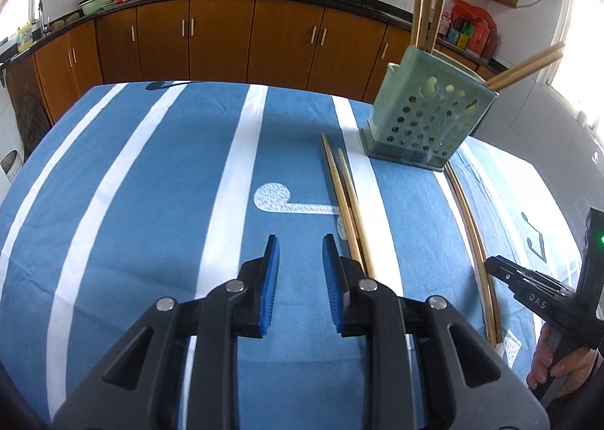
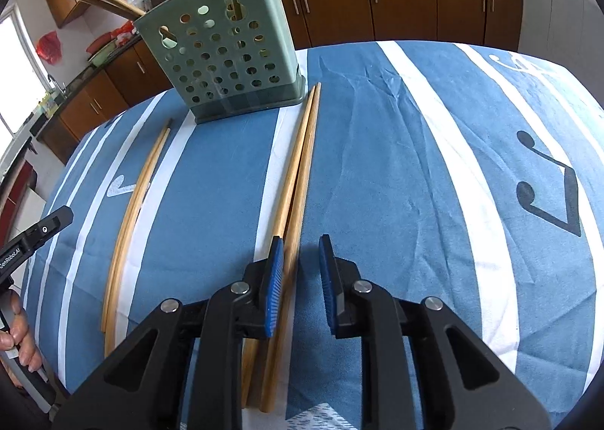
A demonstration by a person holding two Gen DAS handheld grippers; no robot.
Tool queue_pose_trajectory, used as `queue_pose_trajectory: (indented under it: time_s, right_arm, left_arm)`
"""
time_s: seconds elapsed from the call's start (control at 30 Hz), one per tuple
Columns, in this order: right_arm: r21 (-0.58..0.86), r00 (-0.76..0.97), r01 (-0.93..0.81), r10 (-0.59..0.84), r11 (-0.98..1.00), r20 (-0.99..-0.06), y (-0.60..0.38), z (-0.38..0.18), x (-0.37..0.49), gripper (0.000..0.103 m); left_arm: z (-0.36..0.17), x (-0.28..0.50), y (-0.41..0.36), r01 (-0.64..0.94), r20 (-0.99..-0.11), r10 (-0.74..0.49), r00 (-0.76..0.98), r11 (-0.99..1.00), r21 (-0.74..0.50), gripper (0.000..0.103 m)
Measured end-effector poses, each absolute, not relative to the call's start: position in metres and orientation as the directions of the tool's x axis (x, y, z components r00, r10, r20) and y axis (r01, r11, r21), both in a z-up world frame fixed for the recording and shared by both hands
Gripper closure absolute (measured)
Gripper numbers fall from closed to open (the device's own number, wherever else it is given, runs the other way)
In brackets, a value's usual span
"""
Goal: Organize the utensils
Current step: 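Grasp another chopstick with the left gripper while the right gripper grasps one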
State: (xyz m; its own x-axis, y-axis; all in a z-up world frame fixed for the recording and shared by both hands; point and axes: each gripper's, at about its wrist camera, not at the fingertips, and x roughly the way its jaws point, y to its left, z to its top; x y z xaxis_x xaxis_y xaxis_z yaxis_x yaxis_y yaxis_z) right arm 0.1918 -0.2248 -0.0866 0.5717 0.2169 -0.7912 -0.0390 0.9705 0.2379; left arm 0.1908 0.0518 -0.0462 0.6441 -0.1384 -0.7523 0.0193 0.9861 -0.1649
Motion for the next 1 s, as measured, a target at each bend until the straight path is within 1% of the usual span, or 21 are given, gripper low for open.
queue_pose_trajectory:
  time_s: [0.13,0.37,0.4,0.43,0.47,0.57,0.73,0.83,0.97,1.0]
  right_arm:
    - [0.186,0.578,-0.062,0.187,0.981,-0.794,-0.218,-0.087,0.191,0.083]
    - [0.166,0.588,-0.091,0.187,0.982,-0.787,-0.216,-0.089,0.191,0.083]
    - [0.147,0.593,-0.096,0.176,0.984,-0.786,-0.215,-0.089,0.19,0.084]
    - [0.126,0.598,-0.093,0.156,0.988,-0.786,-0.214,-0.089,0.19,0.09]
    - [0.111,0.601,-0.086,0.14,0.99,-0.787,-0.215,-0.09,0.191,0.094]
    - [0.111,0.611,-0.015,0.097,0.994,-0.786,-0.231,-0.091,0.196,0.095]
    - [0.121,0.613,0.16,-0.002,0.98,-0.79,-0.274,-0.092,0.202,0.095]
    - [0.139,0.611,0.179,0.001,0.974,-0.791,-0.285,-0.093,0.201,0.095]
    - [0.116,0.614,0.169,-0.012,0.979,-0.79,-0.283,-0.093,0.2,0.095]
    - [0.115,0.614,0.169,-0.013,0.979,-0.789,-0.282,-0.093,0.199,0.095]
  left_arm:
    - [-0.052,0.194,0.045,0.033,-0.759,-0.155,0.632,0.984,-0.174,0.078]
    - [-0.061,0.194,0.035,0.057,-0.772,-0.191,0.607,0.979,-0.198,0.078]
    - [-0.062,0.194,0.035,0.058,-0.773,-0.195,0.603,0.978,-0.201,0.078]
    - [-0.063,0.195,0.034,0.061,-0.775,-0.201,0.599,0.976,-0.207,0.078]
    - [-0.064,0.195,0.033,0.063,-0.776,-0.207,0.596,0.975,-0.211,0.078]
    - [-0.068,0.194,0.03,0.074,-0.779,-0.222,0.586,0.972,-0.222,0.078]
    - [-0.073,0.191,0.024,0.102,-0.782,-0.254,0.569,0.965,-0.24,0.079]
    - [-0.077,0.192,0.017,0.117,-0.79,-0.256,0.557,0.966,-0.23,0.079]
    - [-0.084,0.194,0.008,0.124,-0.809,-0.223,0.544,0.975,-0.186,0.086]
    - [-0.085,0.194,0.007,0.125,-0.811,-0.221,0.542,0.975,-0.182,0.086]
